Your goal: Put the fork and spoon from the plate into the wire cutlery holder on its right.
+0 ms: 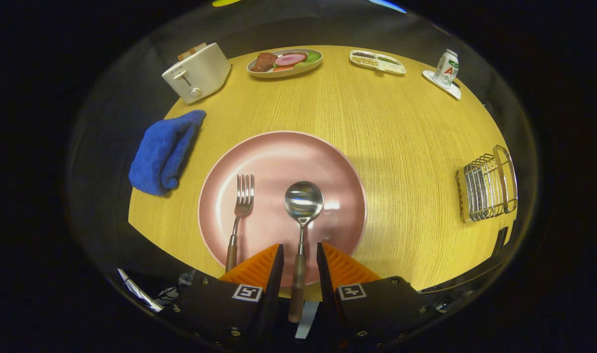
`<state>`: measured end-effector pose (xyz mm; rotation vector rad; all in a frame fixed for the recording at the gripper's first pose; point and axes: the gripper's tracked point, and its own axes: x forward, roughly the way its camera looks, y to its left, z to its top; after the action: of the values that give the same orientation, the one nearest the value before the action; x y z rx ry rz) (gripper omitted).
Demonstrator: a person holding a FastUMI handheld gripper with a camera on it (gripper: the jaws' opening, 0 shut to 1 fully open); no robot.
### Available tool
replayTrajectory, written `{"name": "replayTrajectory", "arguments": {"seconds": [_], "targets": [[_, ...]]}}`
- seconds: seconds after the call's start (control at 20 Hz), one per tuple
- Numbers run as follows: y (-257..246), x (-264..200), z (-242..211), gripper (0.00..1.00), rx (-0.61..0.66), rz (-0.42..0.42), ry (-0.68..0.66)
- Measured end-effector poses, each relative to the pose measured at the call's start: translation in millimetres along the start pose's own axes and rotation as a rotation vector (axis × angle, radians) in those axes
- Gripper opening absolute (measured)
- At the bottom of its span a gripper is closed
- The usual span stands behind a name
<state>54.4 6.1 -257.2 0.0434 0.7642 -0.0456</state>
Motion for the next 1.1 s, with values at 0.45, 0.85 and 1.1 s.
{"name": "replayTrajectory", "arguments": {"seconds": [0.45,0.85,1.1], "targets": [[-2.0,6.0,2.1,0.08,0.082,0.036,0.014],[1.3,-11.5,20.1,0.07,0.133,0.091,-0.043],[3.0,-30.2,35.0,0.07,0.206,0.168,-0.103]]}}
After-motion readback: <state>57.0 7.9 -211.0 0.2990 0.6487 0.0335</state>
